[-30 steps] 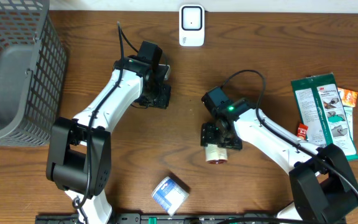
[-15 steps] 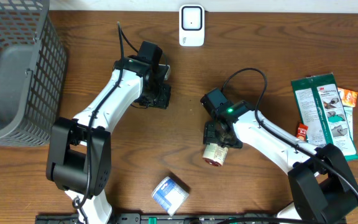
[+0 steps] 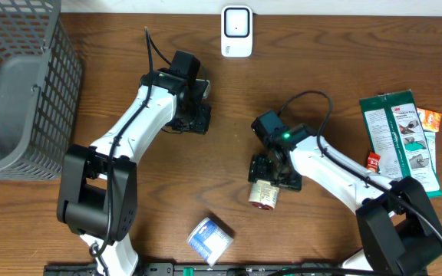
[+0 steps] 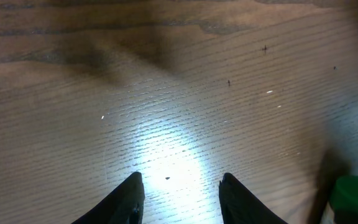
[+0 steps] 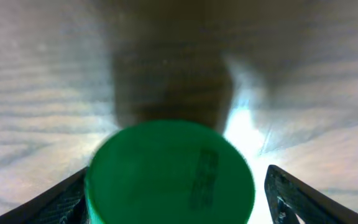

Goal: Scan the item barcode

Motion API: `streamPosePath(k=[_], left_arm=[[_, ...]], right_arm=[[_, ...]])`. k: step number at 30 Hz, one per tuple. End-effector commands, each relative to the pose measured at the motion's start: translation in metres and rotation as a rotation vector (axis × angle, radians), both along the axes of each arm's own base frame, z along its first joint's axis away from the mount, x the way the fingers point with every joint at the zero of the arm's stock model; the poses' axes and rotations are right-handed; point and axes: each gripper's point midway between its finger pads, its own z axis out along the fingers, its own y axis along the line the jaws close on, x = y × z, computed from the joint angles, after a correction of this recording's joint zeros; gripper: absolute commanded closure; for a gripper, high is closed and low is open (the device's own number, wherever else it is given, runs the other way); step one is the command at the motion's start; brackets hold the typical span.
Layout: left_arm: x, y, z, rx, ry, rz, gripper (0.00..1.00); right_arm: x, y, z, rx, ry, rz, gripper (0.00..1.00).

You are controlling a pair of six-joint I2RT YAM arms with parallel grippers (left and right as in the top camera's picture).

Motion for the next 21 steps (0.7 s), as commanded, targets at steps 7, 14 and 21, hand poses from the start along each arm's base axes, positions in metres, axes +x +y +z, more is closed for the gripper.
streamPosePath(k=[7,14,21], left_arm=[[0.001,0.002,0.010,-0.003,-0.021,0.008,0.59],[0.001,0.002,0.010,-0.003,-0.022,0.008,0.58],[0.001,0.002,0.010,-0.003,-0.023,0.008,0.58]], right_arm=[[-0.015,0.005,-0.017,0.051,0.061,-0.086,0.27],[-0.003,-0.007,-0.017,0.050,0.051,-0.140,0.34],[0.002,-0.011,-0.014,0.059,0.033,-0.048,0.39]])
